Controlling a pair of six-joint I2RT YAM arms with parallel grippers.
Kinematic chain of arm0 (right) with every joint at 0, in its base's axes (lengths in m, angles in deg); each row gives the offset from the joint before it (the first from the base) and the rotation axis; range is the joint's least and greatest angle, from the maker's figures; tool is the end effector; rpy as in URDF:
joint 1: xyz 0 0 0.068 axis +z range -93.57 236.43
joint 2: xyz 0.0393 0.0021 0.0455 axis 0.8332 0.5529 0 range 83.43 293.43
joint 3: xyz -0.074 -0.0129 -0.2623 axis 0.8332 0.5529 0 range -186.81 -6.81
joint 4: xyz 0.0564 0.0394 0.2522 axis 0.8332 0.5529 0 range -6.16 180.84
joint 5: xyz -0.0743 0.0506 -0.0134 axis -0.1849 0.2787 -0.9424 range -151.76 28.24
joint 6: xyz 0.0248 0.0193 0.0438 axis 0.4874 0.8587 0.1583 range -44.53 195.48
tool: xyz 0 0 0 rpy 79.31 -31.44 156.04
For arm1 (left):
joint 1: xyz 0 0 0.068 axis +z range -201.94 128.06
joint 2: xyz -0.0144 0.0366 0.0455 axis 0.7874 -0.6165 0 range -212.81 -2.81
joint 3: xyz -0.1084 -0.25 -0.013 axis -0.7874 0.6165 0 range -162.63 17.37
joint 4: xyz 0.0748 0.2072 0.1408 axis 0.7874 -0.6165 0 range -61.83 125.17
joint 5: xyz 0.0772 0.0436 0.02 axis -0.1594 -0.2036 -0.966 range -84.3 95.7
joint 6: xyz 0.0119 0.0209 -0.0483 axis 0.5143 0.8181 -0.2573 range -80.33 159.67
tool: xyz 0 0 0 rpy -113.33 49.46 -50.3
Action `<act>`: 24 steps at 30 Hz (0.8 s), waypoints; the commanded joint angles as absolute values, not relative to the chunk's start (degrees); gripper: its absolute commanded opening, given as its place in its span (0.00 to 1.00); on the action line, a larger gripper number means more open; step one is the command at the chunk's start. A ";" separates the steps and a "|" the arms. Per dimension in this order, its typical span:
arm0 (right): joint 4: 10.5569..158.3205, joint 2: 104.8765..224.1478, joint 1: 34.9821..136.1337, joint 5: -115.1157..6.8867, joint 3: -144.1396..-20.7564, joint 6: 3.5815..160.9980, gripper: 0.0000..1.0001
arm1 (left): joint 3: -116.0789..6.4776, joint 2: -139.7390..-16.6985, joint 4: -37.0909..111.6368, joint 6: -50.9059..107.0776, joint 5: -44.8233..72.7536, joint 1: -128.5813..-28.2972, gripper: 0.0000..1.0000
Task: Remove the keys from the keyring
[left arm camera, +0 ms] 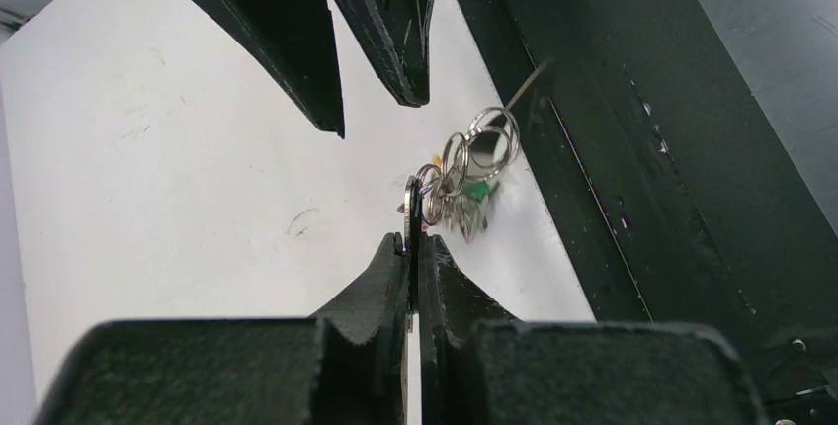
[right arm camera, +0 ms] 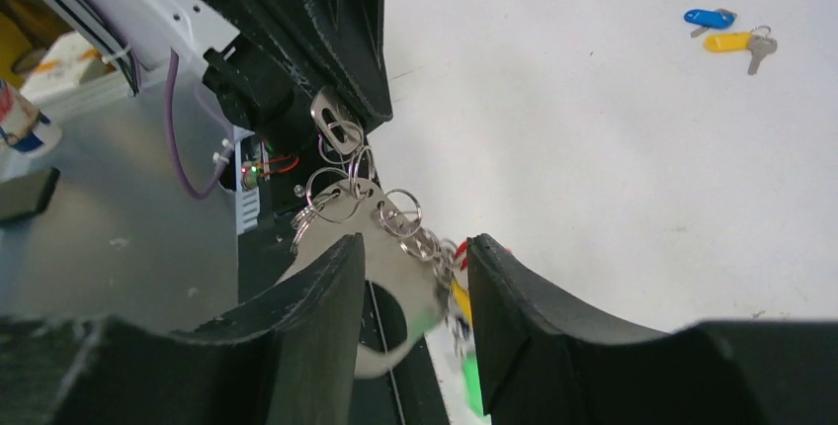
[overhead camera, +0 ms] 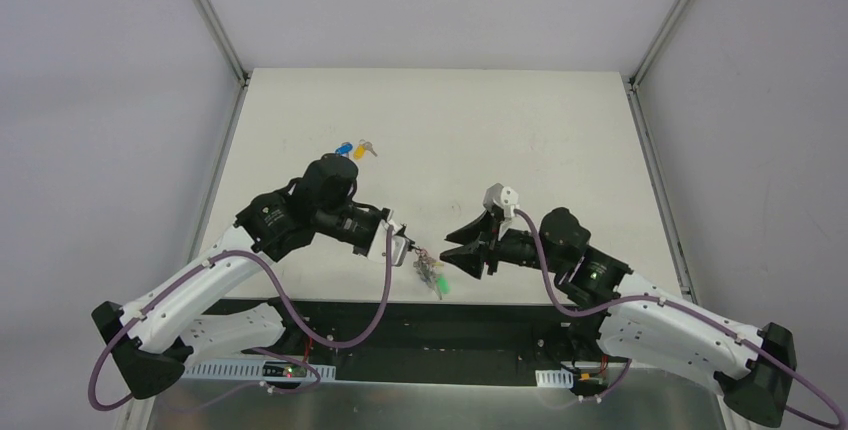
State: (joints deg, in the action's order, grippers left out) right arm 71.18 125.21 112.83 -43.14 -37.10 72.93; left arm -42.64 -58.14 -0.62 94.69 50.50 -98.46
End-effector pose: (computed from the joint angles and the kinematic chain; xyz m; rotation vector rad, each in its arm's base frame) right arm 0.0917 0.1585 0.3015 -1.0304 1.2740 0.9832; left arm 0.1153 -0.1580 0.3591 1.8122 0.8891 -0.7257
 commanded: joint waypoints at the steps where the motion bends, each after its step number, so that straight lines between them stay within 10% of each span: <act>1: 68.19 126.61 113.21 -38.10 -38.50 63.46 0.47 | -42.01 -56.26 2.64 94.63 53.88 -98.79 0.00; 24: 57.96 135.61 114.26 -30.80 -41.70 62.69 0.44 | -40.94 -55.27 4.23 93.72 57.76 -98.86 0.00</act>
